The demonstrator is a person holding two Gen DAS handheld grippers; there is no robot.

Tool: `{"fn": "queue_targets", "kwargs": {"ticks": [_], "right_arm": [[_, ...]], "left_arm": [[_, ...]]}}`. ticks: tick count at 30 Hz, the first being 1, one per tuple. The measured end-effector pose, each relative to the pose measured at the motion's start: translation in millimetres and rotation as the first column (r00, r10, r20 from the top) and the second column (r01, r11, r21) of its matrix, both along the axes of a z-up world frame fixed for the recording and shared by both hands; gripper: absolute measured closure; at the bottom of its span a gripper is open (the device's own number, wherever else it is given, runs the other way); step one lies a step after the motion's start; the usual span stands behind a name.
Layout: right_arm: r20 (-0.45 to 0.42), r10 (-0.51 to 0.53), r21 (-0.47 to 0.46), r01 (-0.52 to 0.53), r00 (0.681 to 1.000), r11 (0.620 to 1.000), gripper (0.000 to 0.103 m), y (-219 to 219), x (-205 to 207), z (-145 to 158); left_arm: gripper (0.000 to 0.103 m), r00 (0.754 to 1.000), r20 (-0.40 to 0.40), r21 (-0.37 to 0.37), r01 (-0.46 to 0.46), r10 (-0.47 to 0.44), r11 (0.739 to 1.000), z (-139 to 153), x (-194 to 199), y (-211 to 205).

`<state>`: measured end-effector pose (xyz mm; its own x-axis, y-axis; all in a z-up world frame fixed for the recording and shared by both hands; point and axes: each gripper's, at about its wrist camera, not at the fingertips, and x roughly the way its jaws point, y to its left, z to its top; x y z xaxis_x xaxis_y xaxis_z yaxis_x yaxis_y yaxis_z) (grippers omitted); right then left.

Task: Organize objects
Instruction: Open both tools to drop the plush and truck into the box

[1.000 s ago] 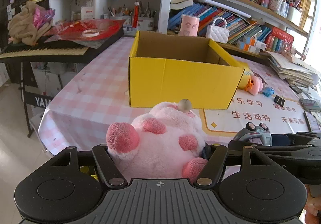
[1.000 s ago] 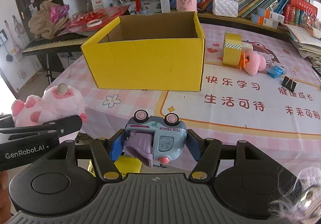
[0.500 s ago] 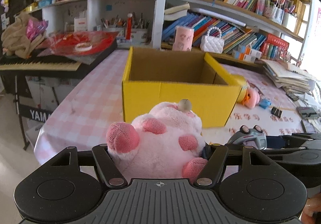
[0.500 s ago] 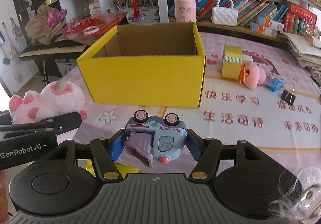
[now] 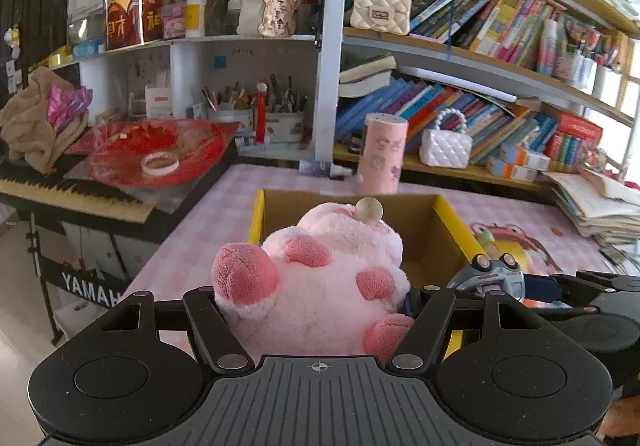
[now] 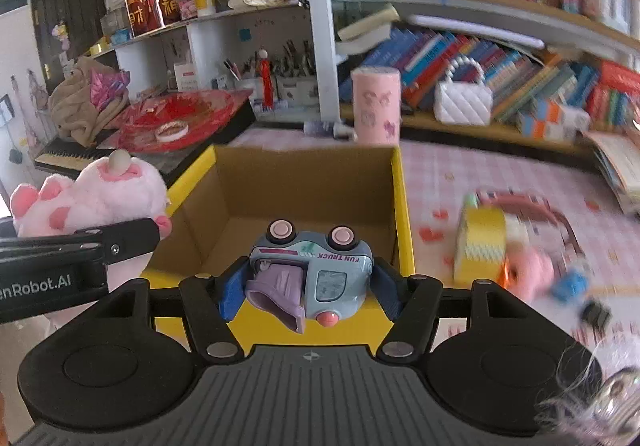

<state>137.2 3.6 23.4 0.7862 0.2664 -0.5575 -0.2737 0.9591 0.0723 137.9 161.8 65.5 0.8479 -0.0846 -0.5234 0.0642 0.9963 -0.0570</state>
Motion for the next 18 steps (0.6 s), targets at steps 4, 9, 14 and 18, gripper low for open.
{"fn": "queue_targets", "kwargs": {"ticks": [4,9,14,18], "right_arm": [[-0.018,0.067,-0.064,-0.068,0.998,0.996,0.041,8,42,-18],[-0.088,0.166,-0.125,-0.177,0.982,0.976,0.041,15,77,-43],[-0.113,0.303,-0.198,-0.321,0.946,0.926,0.041,21,94,-47],[-0.147,0.343,-0.237,-0.37,0.928,0.899,0.041,23,108,-47]], "left_arm": [[0.035,0.999,-0.036,0.021,-0.01,0.01,1.0,-11,36,-8],[0.035,0.994,-0.107,0.052,-0.024,0.029,0.998,-32,68,-18],[0.034,0.986,-0.16,0.066,-0.033,0.043,0.997,-47,83,-22],[0.034,0.982,-0.183,0.08,-0.039,0.053,0.996,-52,91,-25]]}}
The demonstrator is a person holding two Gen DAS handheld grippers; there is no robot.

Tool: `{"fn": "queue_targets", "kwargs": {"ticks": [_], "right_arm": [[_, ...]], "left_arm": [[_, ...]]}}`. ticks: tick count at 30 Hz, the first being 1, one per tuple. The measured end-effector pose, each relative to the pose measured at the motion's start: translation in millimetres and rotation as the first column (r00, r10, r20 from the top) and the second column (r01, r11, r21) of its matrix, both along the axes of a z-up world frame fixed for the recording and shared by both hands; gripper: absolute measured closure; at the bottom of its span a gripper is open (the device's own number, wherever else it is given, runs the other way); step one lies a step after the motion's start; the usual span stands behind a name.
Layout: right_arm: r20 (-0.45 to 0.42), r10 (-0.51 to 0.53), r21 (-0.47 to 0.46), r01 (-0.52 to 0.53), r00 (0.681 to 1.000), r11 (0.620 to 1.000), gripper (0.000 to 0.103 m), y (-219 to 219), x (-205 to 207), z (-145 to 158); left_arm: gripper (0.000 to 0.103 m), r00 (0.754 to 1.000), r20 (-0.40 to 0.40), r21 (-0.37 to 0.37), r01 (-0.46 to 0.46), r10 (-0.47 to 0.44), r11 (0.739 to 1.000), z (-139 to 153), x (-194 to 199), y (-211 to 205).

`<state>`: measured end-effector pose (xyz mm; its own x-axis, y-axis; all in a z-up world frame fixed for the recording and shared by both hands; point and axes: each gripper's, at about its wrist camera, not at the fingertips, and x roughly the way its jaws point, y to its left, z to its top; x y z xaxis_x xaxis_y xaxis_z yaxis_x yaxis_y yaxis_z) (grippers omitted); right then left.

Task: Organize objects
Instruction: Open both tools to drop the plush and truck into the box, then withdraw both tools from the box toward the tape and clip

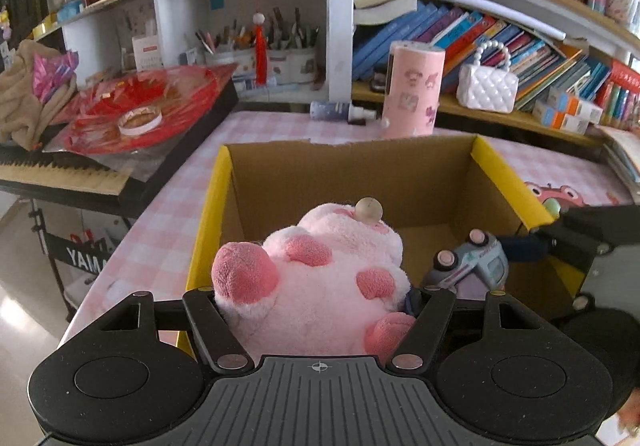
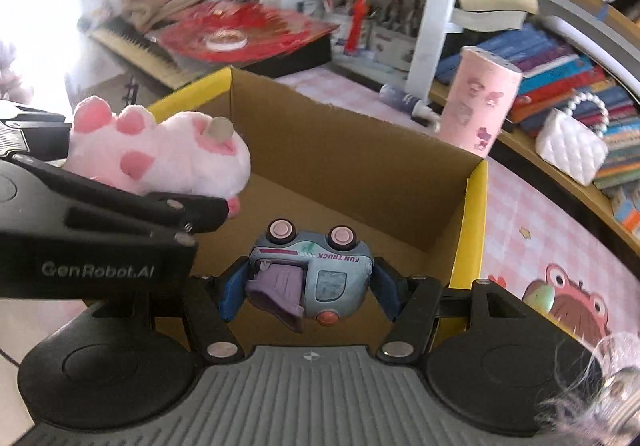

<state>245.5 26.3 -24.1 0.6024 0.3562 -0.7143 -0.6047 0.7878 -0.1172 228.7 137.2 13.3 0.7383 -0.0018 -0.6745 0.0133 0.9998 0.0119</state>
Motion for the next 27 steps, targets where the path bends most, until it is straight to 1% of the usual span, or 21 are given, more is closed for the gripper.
{"fn": "queue_targets", "kwargs": {"ticks": [3,5,9,10,11,12,14,15,19,21,27], "right_arm": [[-0.004,0.006,-0.025,-0.007,1.0,1.0,0.041,1,3,-1],[-0.004,0.0,-0.032,0.0,1.0,0.999,0.04,2,4,-1],[0.003,0.0,-0.019,0.0,1.0,1.0,0.04,2,1,0],[0.013,-0.001,-0.009,0.001,1.0,1.0,0.035,1,-1,1],[0.021,-0.006,0.003,0.005,1.0,1.0,0.028,-1,-3,2],[0.035,-0.015,0.013,0.014,0.999,1.0,0.025,-2,-6,4],[0.071,-0.016,0.036,0.014,0.997,0.999,0.018,-6,-14,10],[0.083,-0.015,0.048,0.011,0.996,0.999,0.017,-7,-18,14],[0.126,-0.046,0.089,0.035,0.991,0.995,0.017,-14,-42,30],[0.129,-0.069,0.109,0.055,0.989,0.993,0.017,-18,-54,36],[0.084,-0.173,0.174,0.156,0.981,0.972,0.017,-33,-96,41]], "left_arm": [[0.033,1.0,-0.015,0.004,-0.001,0.001,1.0,-3,6,-1],[0.029,1.0,-0.018,0.006,-0.014,0.014,1.0,-5,7,1],[0.027,1.0,-0.015,0.019,-0.019,0.019,1.0,-3,8,1],[0.026,1.0,-0.011,0.019,-0.019,0.019,1.0,-1,7,1],[0.026,1.0,-0.004,0.018,-0.017,0.018,1.0,2,5,1],[0.024,1.0,0.006,0.016,-0.017,0.017,1.0,4,2,2],[0.013,0.999,0.044,0.008,-0.014,0.014,1.0,13,-7,3],[0.012,0.998,0.065,0.006,-0.01,0.009,1.0,18,-12,3],[0.01,0.992,0.122,0.009,0.013,-0.014,1.0,35,-35,-2],[0.01,0.99,0.137,0.005,0.016,-0.016,1.0,41,-47,-3],[0.009,0.989,0.145,-0.031,0.011,-0.007,0.999,43,-88,5]]}}
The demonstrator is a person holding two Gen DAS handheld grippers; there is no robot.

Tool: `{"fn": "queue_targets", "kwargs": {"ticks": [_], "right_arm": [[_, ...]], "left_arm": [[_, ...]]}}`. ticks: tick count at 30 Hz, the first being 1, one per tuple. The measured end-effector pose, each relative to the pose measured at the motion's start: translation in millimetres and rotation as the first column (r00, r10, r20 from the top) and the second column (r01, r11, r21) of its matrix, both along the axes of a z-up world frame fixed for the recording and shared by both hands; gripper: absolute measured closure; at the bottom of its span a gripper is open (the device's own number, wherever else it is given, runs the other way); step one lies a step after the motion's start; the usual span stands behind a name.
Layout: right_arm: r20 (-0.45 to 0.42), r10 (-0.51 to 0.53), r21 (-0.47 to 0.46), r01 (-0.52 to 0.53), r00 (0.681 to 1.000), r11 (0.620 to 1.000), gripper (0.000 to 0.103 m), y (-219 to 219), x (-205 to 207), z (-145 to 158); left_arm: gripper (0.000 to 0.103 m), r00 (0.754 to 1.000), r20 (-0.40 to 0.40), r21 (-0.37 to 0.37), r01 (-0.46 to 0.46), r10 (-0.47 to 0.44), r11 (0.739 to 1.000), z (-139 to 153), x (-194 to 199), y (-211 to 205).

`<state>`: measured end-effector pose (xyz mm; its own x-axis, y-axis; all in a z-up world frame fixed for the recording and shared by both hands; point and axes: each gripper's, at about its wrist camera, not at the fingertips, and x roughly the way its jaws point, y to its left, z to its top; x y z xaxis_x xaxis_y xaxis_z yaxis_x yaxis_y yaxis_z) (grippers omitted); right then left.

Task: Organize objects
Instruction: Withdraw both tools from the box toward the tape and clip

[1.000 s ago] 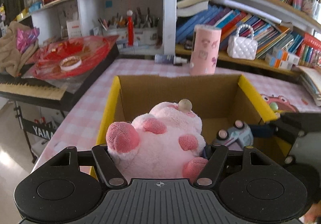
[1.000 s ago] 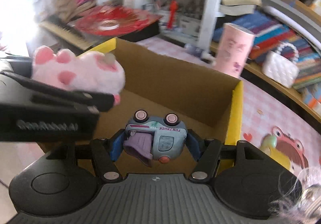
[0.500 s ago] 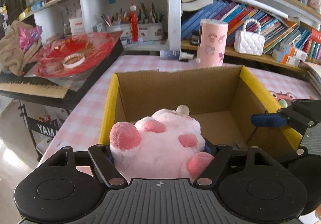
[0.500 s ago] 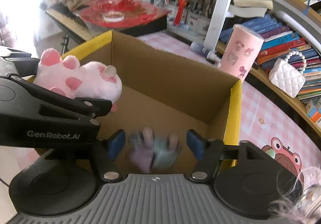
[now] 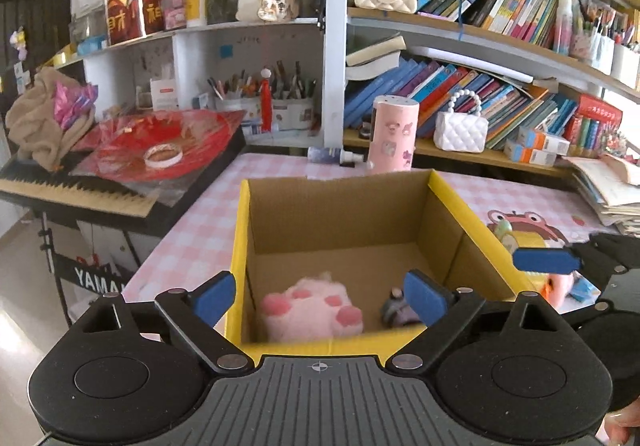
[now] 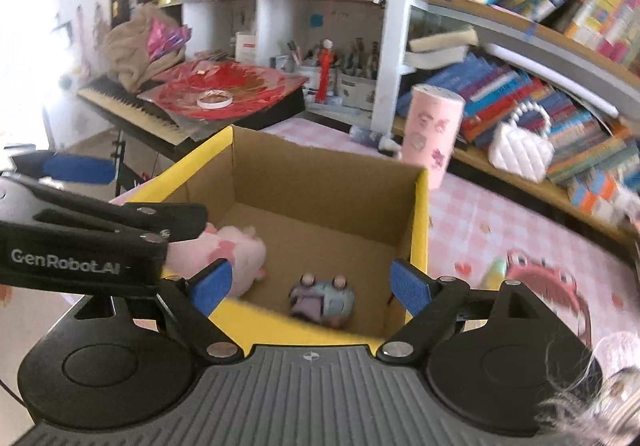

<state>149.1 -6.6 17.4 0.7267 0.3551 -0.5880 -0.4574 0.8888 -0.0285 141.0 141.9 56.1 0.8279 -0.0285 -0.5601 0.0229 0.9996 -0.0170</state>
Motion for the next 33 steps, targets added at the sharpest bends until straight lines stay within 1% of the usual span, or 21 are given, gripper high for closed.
{"fn": "queue_targets", "kwargs": {"ticks": [3,6,11,13,19,23,27,33], "right_arm": [[-0.025,-0.072,0.017,0.072,0.997,0.997,0.017,-4,-23,-3],[-0.051,-0.13,0.022,0.131,0.99,0.991,0.017,-7,-47,-11],[-0.066,-0.201,0.003,0.202,0.977,0.979,0.017,-8,-82,-25],[-0.067,-0.226,-0.006,0.226,0.972,0.974,0.017,-10,-92,-28],[-0.119,-0.291,-0.011,0.292,0.949,0.956,0.017,-23,-117,-37],[-0.126,-0.324,-0.007,0.326,0.938,0.945,0.017,-29,-128,-37],[-0.119,-0.331,-0.006,0.333,0.936,0.943,0.017,-31,-139,-36],[-0.117,-0.328,-0.01,0.329,0.938,0.944,0.017,-32,-150,-36]], "left_arm": [[0.008,1.0,-0.006,-0.011,-0.008,0.008,1.0,-4,-22,5],[0.008,0.999,-0.017,-0.032,-0.037,0.036,0.999,-13,-47,13],[0.008,0.995,-0.039,-0.038,-0.097,0.095,0.995,-29,-79,20],[0.008,0.993,-0.051,-0.044,-0.106,0.104,0.993,-34,-89,22],[0.008,0.994,-0.092,-0.027,-0.054,0.051,0.998,-44,-108,14],[0.008,0.995,-0.104,-0.011,0.0,-0.001,1.0,-46,-116,5],[0.008,0.994,-0.102,-0.004,0.029,-0.029,1.0,-46,-126,-1],[0.008,0.996,-0.09,-0.002,0.018,-0.018,1.0,-43,-135,-3]]}}
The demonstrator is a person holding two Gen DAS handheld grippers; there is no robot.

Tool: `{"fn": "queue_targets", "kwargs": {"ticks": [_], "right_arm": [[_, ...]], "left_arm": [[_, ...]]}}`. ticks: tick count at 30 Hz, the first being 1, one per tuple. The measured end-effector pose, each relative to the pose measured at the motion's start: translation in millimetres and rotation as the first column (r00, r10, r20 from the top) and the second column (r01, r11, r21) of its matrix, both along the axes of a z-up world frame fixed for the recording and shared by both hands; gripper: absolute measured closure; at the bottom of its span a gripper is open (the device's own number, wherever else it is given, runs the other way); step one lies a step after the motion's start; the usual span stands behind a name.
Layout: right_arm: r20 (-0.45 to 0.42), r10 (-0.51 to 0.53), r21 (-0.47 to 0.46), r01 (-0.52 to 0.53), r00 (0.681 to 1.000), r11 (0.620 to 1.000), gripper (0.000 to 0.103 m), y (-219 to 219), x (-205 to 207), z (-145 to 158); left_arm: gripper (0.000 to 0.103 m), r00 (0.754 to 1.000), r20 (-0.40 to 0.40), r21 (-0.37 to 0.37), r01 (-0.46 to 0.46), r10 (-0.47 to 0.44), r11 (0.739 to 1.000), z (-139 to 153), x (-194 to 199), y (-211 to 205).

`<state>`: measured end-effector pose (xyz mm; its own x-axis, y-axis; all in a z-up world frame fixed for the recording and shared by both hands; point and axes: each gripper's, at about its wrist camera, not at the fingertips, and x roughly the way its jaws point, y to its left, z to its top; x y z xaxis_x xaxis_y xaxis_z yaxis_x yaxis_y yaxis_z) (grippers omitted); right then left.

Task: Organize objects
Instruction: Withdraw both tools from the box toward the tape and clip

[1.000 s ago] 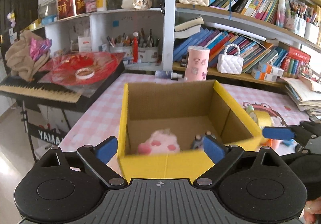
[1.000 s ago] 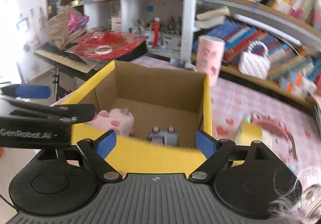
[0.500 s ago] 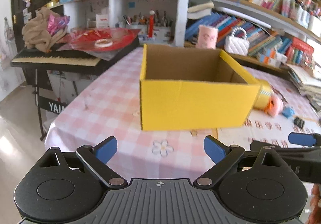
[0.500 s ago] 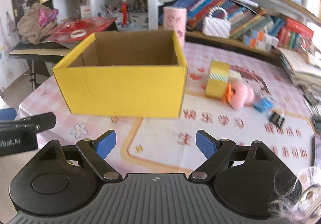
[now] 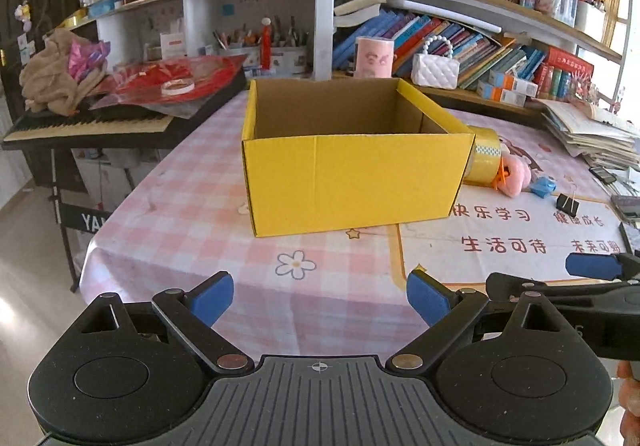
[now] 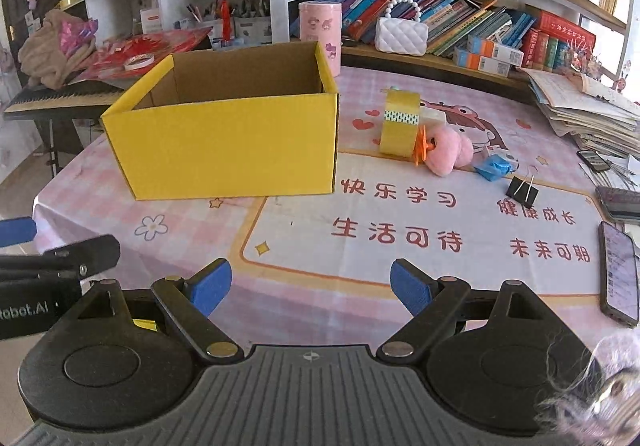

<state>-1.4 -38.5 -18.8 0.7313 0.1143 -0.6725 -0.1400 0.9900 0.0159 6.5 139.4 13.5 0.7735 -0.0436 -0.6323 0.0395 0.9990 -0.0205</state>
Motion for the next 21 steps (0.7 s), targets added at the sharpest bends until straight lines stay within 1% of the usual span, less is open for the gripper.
{"fn": "queue_targets", "kwargs": {"ticks": [7,15,21], "right_arm": [[-0.01,-0.008,0.014,0.008,1.0,1.0,0.017,-8,-11,-3],[-0.027,-0.085,0.024,0.086,0.996,0.996,0.017,-32,-28,-7],[-0.023,-0.139,0.03,0.14,0.99,0.99,0.017,-47,-43,-7]], "left_arm": [[0.007,1.0,0.0,0.003,0.011,-0.011,1.0,2,-7,-8],[0.007,0.993,-0.027,-0.014,0.113,-0.114,0.993,-2,-14,-30],[0.007,0.988,-0.036,-0.001,0.153,-0.153,0.988,-3,-18,-45]]}}
